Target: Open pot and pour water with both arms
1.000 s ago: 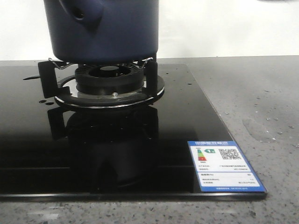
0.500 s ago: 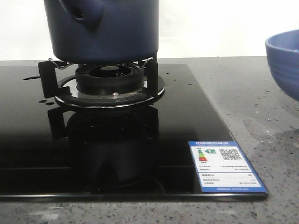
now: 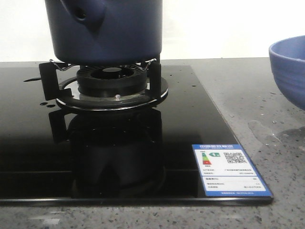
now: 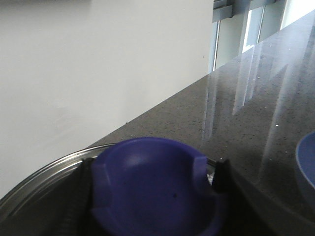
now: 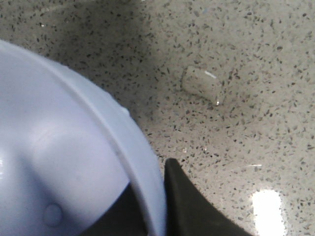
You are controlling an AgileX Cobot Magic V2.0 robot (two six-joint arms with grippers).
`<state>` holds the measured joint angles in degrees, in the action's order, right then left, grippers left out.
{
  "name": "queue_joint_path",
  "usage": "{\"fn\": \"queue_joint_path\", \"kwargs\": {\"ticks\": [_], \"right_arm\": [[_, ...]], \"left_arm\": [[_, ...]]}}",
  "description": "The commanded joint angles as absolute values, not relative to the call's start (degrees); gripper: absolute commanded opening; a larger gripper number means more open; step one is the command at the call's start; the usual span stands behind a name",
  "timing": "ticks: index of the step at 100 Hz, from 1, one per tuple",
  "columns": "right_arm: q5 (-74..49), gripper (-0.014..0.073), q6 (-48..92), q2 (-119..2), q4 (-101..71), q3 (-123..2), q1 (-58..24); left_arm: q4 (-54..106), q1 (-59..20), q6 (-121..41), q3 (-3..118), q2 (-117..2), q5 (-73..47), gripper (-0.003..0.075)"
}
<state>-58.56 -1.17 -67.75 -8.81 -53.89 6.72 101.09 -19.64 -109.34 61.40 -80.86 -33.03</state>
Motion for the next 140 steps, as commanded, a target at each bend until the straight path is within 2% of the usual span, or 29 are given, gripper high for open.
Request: {"fn": "queue_joint_path", "kwargs": {"ticks": [1, 10, 22, 34, 44, 62, 75, 80, 84, 88, 89, 92, 94, 140], "right_arm": [[-56.2, -0.0048, -0.6, -66.3, -9.6, -55.3, 7.0], [-56.2, 0.0013, -0.6, -66.9, -9.6, -55.3, 7.0], [-56.7, 0.0165, -0.6, -68.6, -9.6, -55.3, 7.0], [-55.5, 0.0269, -0.6, -68.6, -9.6, -55.4, 7.0], [-55.2, 0.0297, -0.6, -67.7, -9.5, -57.0, 7.0], [-56.0, 0.0297, -0.6, -64.1, -9.4, -63.3, 7.0], [-55.0, 0.0288, -0.7, -59.8, -10.7, -68.9, 7.0], [-54.4, 0.0255, -0.7, -58.1, -11.7, -70.8, 7.0], [-53.9, 0.0191, -0.7, -56.8, -12.2, -71.9, 7.0], [-53.1, 0.0066, -0.7, -55.4, -12.5, -73.1, 7.0], [-53.0, 0.0066, -0.7, -55.2, -12.5, -73.3, 7.0], [-52.6, -0.0043, -0.6, -54.3, -12.5, -73.8, 7.0], [-52.2, -0.0069, -0.6, -53.8, -12.4, -74.0, 7.0], [-52.2, -0.0062, -0.6, -50.2, -12.4, -74.4, 7.0]], "left_arm": [[106.5, -18.9, -109.5, 63.9, -78.9, -35.3, 0.0242], [106.5, -18.7, -109.5, 63.9, -78.9, -35.4, 0.0242], [106.5, -18.7, -109.5, 63.9, -78.9, -35.5, 0.0242], [106.5, -18.7, -109.5, 63.9, -78.9, -35.7, 0.0242], [106.5, -18.7, -109.5, 63.9, -78.9, -35.9, 0.0242], [106.5, -18.7, -109.6, 63.9, -78.9, -35.7, 0.0242], [106.5, -18.7, -109.6, 63.9, -79.6, -35.7, 0.0242], [106.5, -18.7, -109.6, 63.9, -80.0, -35.8, 0.0242], [106.5, -18.7, -109.6, 63.9, -80.5, -36.1, 0.0242], [106.5, -18.7, -109.6, 63.9, -81.1, -37.0, 0.0242], [106.5, -18.7, -109.6, 63.9, -81.2, -37.0, 0.0242], [106.5, -18.7, -109.6, 63.9, -81.4, -37.3, 0.0242], [106.5, -18.7, -109.6, 63.9, -81.7, -37.4, 0.0242], [106.5, -18.7, -109.4, 63.9, -82.6, -39.2, 0.0259]]}}
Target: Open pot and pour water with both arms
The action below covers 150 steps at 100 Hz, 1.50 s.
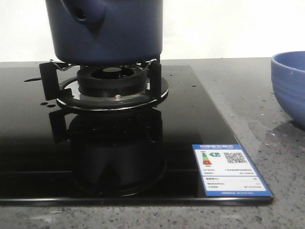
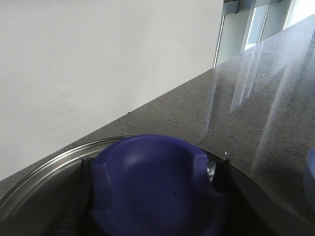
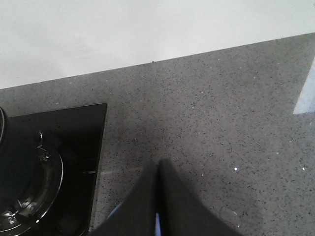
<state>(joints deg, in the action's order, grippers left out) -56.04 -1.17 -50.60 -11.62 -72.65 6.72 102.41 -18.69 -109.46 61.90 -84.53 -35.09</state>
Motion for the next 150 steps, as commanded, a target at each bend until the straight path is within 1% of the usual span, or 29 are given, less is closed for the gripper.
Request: {"fn": "queue_joint_path", "kwargs": {"ticks": [1, 8, 10, 13, 19, 20, 25, 29, 42, 48, 54, 62, 66, 68, 69, 71, 75, 76, 81, 90, 91, 92, 93, 111, 121, 135, 150], "right_arm": [[-52.2, -0.0062, -0.6, -50.2, -12.4, -74.4, 7.0], [-52.2, -0.0062, -0.6, -50.2, -12.4, -74.4, 7.0], [-52.2, -0.0062, -0.6, -50.2, -12.4, -74.4, 7.0], [-52.2, -0.0062, -0.6, -50.2, -12.4, -74.4, 7.0], [-52.3, -0.0062, -0.6, -50.2, -12.4, -74.4, 7.0], [-52.3, -0.0062, -0.6, -50.2, -12.4, -74.4, 7.0], [-52.3, -0.0062, -0.6, -50.2, -12.4, -74.3, 7.0], [-52.3, -0.0062, -0.6, -50.2, -12.4, -74.2, 7.0], [-51.6, -0.0062, 0.4, -50.1, -12.2, -74.2, 6.9], [-51.0, -0.0062, 2.4, -49.5, -12.2, -74.0, 6.6], [-50.7, -0.0062, 3.9, -48.2, -12.2, -73.1, 5.5], [-49.8, -0.0062, 6.8, -45.5, -12.2, -70.3, 3.7], [-49.4, -0.0062, 8.8, -43.6, -12.2, -67.9, 2.4], [-49.2, -0.0062, 9.6, -42.6, -12.2, -66.5, 1.7], [-49.0, -0.0062, 9.9, -42.2, -12.2, -65.9, 1.5], [-48.6, -0.0062, 10.8, -41.1, -12.2, -64.3, 0.9], [-47.8, -0.0062, 12.4, -38.6, -12.2, -60.7, -0.3], [-47.3, -0.0062, 12.6, -38.1, -12.2, -60.1, -0.5], [-45.5, -0.0062, 13.9, -34.8, -12.3, -55.3, -1.7], [-41.4, -0.0062, 14.4, -27.8, -12.5, -46.4, -3.6], [-41.1, -0.0062, 14.4, -26.6, -12.5, -45.7, -3.7], [-40.6, -0.0062, 14.4, -26.1, -12.6, -44.4, -3.9], [-40.4, -0.0062, 14.4, -24.9, -12.5, -43.8, -4.1], [-35.2, -0.0064, 14.4, -10.6, -15.7, -31.0, -7.1], [-34.4, -0.0064, 14.4, -4.8, -16.0, -27.8, -7.9], [-34.0, -0.0064, 14.4, -0.4, -15.9, -26.4, -8.0], [-34.4, -0.0064, 14.4, 0.6, -15.9, -26.3, -8.0]], "left_arm": [[106.5, -18.7, -109.4, 63.9, -82.6, -39.3, 0.0263], [106.5, -18.7, -109.0, 63.9, -82.6, -39.5, 0.0335], [106.5, -18.7, -108.8, 63.9, -82.6, -39.5, 0.0376], [106.5, -18.7, -108.3, 63.9, -82.6, -39.5, 0.0408], [106.5, -18.7, -107.1, 63.9, -82.2, -38.8, 0.0508], [106.5, -18.7, -107.0, 63.9, -82.2, -38.7, 0.0508], [106.5, -18.7, -106.3, 63.9, -81.5, -37.9, 0.0563], [106.5, -18.4, -106.3, 63.9, -80.6, -37.7, 0.0580], [106.5, -17.5, -105.5, 63.9, -76.8, -37.3, 0.0578], [106.3, -16.3, -102.5, 63.9, -74.4, -37.3, 0.0575], [106.2, -15.3, -99.0, 63.4, -71.2, -37.3, 0.0548], [104.7, -13.9, -95.8, 61.7, -66.5, -36.8, 0.0463], [102.9, -13.4, -94.7, 60.2, -63.5, -36.4, 0.0397], [101.3, -13.1, -94.1, 59.3, -61.8, -36.3, 0.0351], [101.3, -13.1, -93.9, 59.0, -61.3, -36.1, 0.0351], [100.1, -13.0, -93.4, 57.9, -59.6, -35.8, 0.0316], [97.4, -12.8, -92.2, 55.7, -55.9, -34.8, 0.0232], [97.4, -12.8, -92.0, 55.3, -55.3, -34.6, 0.0232], [95.5, -12.7, -91.0, 52.2, -50.9, -32.9, 0.0141], [94.8, -12.7, -90.9, 45.8, -42.7, -29.9, 0.0022], [94.8, -12.7, -90.9, 44.8, -41.5, -29.5, -0.0006], [94.8, -12.7, -90.9, 44.3, -40.9, -29.3, -0.0006], [94.8, -12.7, -90.9, 43.8, -40.3, -29.1, -0.0023], [94.6, -12.7, -88.3, 30.5, -26.8, -26.1, -0.0020], [94.6, -12.7, -88.3, 25.1, -21.7, -25.7, -0.0020], [94.6, -12.7, -88.3, 20.3, -16.8, -24.3, -0.0020], [94.9, -12.7, -88.3, 19.6, -15.3, -25.3, -0.0020]]}}
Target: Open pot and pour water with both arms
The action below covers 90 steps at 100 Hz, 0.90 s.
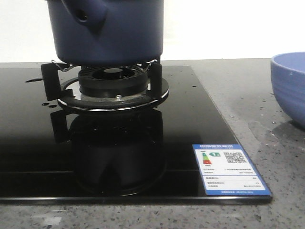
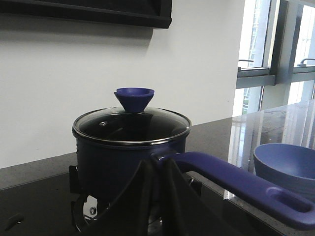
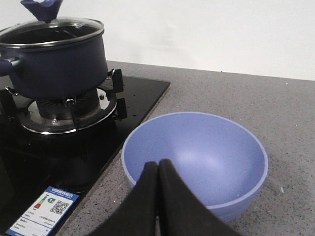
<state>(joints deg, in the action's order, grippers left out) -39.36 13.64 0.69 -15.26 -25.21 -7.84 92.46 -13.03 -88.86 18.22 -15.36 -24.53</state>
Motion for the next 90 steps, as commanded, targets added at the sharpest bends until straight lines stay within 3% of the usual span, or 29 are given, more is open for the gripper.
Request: {"fn": "queue_joint_path", "kwargs": {"ticks": [1, 79, 90], "right_arm": [[-34.4, -0.0064, 14.4, 0.6, -15.9, -26.3, -8.0], [-34.6, -0.0064, 14.4, 0.6, -15.9, -26.2, -8.0], [-34.6, -0.0064, 14.4, 0.6, -15.9, -26.2, -8.0]], "left_arm": [[94.9, -12.7, -88.3, 19.6, -15.3, -25.5, -0.0020], [94.3, -12.7, -88.3, 19.4, -15.2, -26.5, -0.0020], [85.8, -12.7, -86.4, 19.8, -15.2, -22.5, -0.0020]]}}
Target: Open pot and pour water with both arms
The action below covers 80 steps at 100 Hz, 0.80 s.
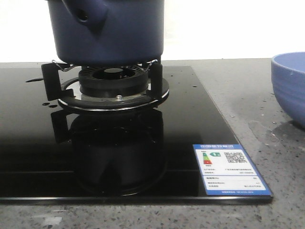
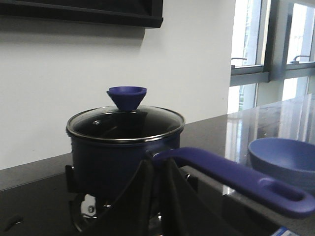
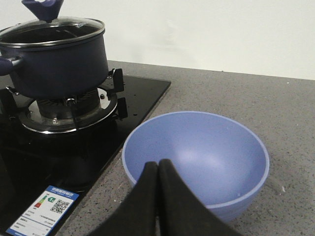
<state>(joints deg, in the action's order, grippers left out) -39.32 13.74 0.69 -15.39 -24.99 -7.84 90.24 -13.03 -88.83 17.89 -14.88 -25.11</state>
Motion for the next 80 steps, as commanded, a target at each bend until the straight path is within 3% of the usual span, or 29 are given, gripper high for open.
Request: {"fn": "queue_joint_path", "kwargs": {"ticks": [1, 10, 22, 32, 48, 80], "right_arm": [[-34.6, -0.0064, 14.4, 0.6, -15.9, -26.2, -8.0], [-34.6, -0.0064, 14.4, 0.6, -15.9, -26.2, -8.0], [-34.6, -0.0064, 14.4, 0.6, -15.9, -26.2, -8.0], [-34.6, -0.0064, 14.4, 0.6, -15.9, -26.2, -8.0], [-34.6, -0.0064, 14.4, 0.6, -15.9, -26.2, -8.0], [-34.6, -0.0064, 14.4, 0.6, -15.9, -26.2, -8.0]], "left_arm": [[83.9, -12.7, -84.9, 19.9, -15.2, -21.9, -0.0020], [66.5, -12.6, -67.4, 19.9, -13.6, -18.0, -0.0020], [29.3, -12.6, -36.5, 19.5, -10.5, -17.1, -0.0020], [13.0, -12.6, -20.4, 16.7, -6.7, -14.3, -0.0020], [9.5, -11.0, -16.5, 8.8, 0.1, -6.1, -0.0020], [8.8, -1.0, -12.8, -1.0, 1.8, -7.4, -0.0020]]}}
